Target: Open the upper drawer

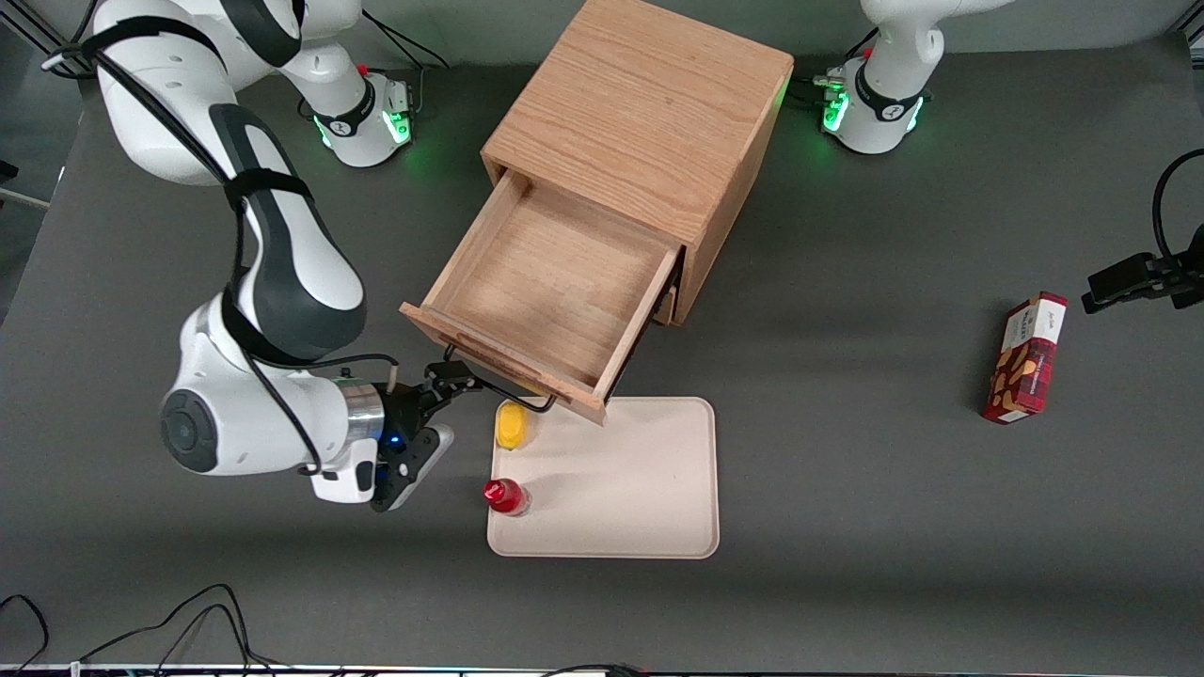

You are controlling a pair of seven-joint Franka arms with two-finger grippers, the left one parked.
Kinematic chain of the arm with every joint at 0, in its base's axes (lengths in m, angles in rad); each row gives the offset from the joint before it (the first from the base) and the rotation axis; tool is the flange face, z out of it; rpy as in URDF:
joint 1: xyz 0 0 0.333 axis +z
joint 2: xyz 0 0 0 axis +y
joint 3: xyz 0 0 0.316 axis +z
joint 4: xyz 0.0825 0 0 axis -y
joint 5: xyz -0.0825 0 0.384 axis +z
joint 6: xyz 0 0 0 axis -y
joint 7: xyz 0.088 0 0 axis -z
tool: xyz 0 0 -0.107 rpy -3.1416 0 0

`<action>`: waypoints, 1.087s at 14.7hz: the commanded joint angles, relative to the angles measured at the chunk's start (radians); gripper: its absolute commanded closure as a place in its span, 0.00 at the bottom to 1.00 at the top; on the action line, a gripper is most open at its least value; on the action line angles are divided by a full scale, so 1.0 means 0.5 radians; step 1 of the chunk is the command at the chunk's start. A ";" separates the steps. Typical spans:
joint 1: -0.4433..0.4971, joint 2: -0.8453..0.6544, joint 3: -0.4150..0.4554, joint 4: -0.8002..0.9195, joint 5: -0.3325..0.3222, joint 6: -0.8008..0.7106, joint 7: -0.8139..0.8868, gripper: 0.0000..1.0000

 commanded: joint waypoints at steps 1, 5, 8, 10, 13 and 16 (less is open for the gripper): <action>0.015 -0.240 -0.215 -0.002 -0.066 -0.252 0.025 0.00; 0.034 -0.629 -0.265 -0.063 -0.420 -0.375 0.166 0.00; 0.009 -1.024 -0.271 -0.250 -0.440 -0.530 0.451 0.00; 0.000 -1.221 -0.317 -0.357 -0.458 -0.684 0.589 0.00; -0.003 -1.482 -0.387 -0.761 -0.440 -0.783 0.981 0.00; -0.003 -1.801 -0.409 -1.310 -0.458 -0.591 1.426 0.00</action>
